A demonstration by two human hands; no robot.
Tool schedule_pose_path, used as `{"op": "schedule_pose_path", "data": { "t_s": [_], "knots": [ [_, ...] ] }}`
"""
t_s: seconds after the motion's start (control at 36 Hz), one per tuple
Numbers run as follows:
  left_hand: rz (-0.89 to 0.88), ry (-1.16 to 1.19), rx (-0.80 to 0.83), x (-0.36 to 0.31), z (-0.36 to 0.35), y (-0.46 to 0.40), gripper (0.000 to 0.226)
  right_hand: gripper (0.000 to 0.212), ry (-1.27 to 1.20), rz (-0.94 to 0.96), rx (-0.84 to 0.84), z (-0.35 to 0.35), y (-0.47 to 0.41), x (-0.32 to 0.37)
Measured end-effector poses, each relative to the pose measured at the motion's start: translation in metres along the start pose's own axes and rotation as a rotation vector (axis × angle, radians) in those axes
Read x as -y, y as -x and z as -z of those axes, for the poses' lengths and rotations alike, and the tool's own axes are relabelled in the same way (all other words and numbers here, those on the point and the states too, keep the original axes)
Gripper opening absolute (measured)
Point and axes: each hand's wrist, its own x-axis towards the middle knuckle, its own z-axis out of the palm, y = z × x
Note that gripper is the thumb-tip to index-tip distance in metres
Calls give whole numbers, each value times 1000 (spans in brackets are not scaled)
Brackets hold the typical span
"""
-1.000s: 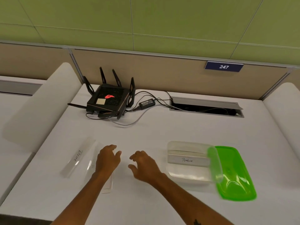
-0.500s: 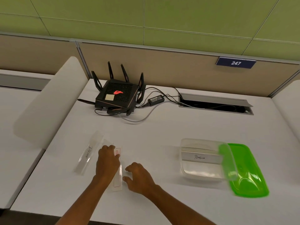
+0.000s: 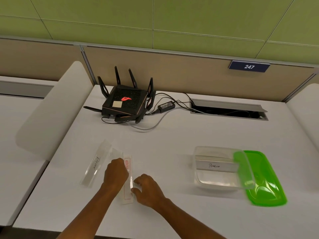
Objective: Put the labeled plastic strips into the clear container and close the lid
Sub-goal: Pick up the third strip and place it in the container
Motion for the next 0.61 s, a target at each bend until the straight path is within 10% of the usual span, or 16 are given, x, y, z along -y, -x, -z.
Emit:
{"op": "schedule_pose_path", "data": {
  "t_s": [0.36,0.61],
  "knots": [
    [-43,120,-67,-26,8,7,12,52,-414,-167,-189,30,-3,-8],
    [-120,438,-111,-64,26,12,18,37,-860,-193,-27,85,11,-12]
  ]
}}
